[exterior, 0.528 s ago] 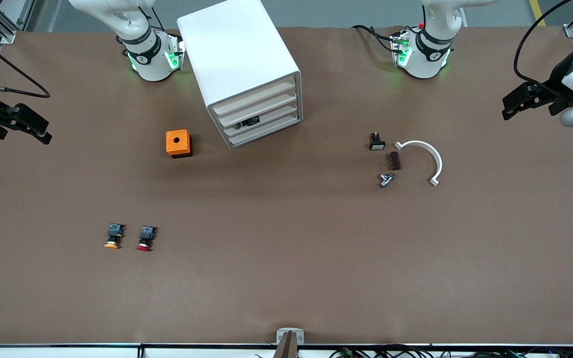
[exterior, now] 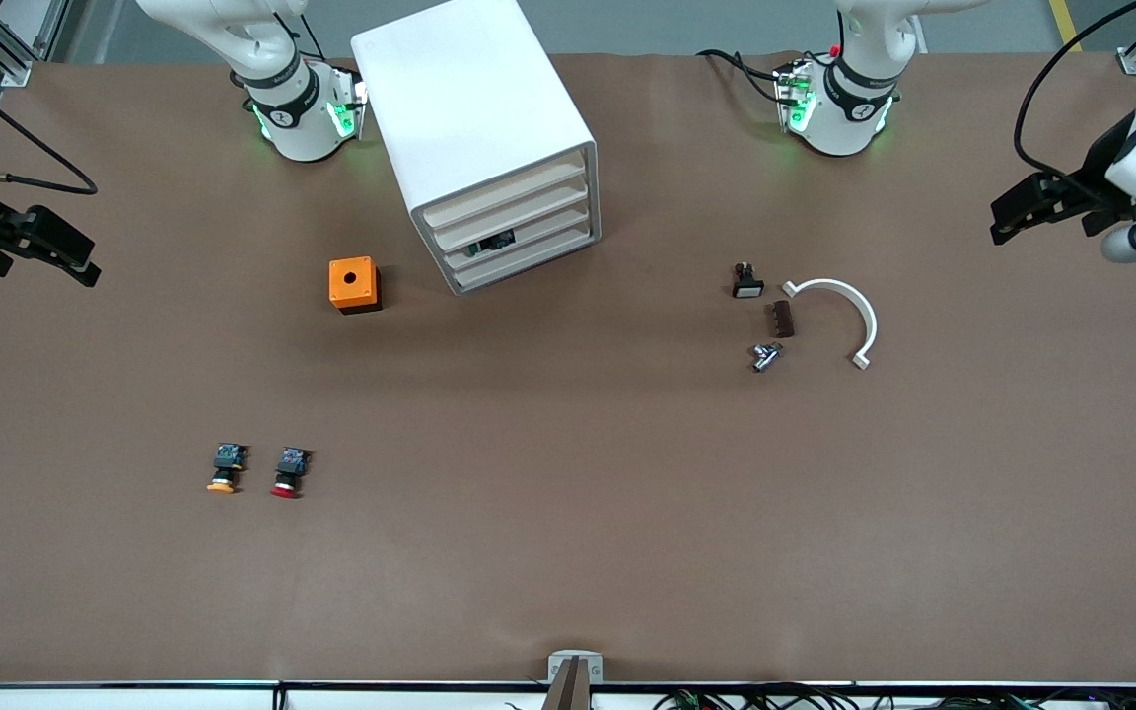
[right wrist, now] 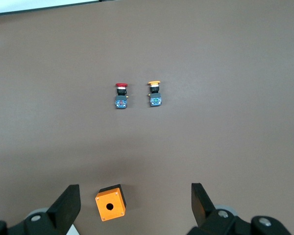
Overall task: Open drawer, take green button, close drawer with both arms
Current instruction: 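Move the left gripper from rest toward the white cabinet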
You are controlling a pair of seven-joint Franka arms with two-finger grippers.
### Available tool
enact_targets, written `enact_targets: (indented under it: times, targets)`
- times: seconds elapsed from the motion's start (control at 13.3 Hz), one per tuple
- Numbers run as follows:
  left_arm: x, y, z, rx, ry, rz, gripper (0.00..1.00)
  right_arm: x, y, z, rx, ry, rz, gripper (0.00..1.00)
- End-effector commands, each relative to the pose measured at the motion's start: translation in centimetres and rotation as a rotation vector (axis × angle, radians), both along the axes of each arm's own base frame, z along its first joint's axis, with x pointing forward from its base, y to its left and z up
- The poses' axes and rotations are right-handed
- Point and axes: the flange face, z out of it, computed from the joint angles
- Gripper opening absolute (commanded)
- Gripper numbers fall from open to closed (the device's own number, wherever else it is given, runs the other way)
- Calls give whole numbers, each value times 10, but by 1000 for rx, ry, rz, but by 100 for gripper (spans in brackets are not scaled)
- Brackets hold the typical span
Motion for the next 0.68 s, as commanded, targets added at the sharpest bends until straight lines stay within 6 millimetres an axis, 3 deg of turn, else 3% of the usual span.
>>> enact_targets:
  times: [0.0, 0.23, 0.38, 0.6]
  targets:
    - [21, -10, -35, -6, 90, -34, 100, -2, 2, 3, 15, -2, 9, 100]
    - [34, -36, -74, -16, 158, -62, 100, -1, 2, 4, 15, -5, 8, 100]
    - [45, -42, -99, -34, 181, -52, 100, -1, 3, 3, 16, -2, 9, 100]
    - [49, -85, -133, -122, 256, 21, 100, -1, 2, 3, 15, -3, 9, 100]
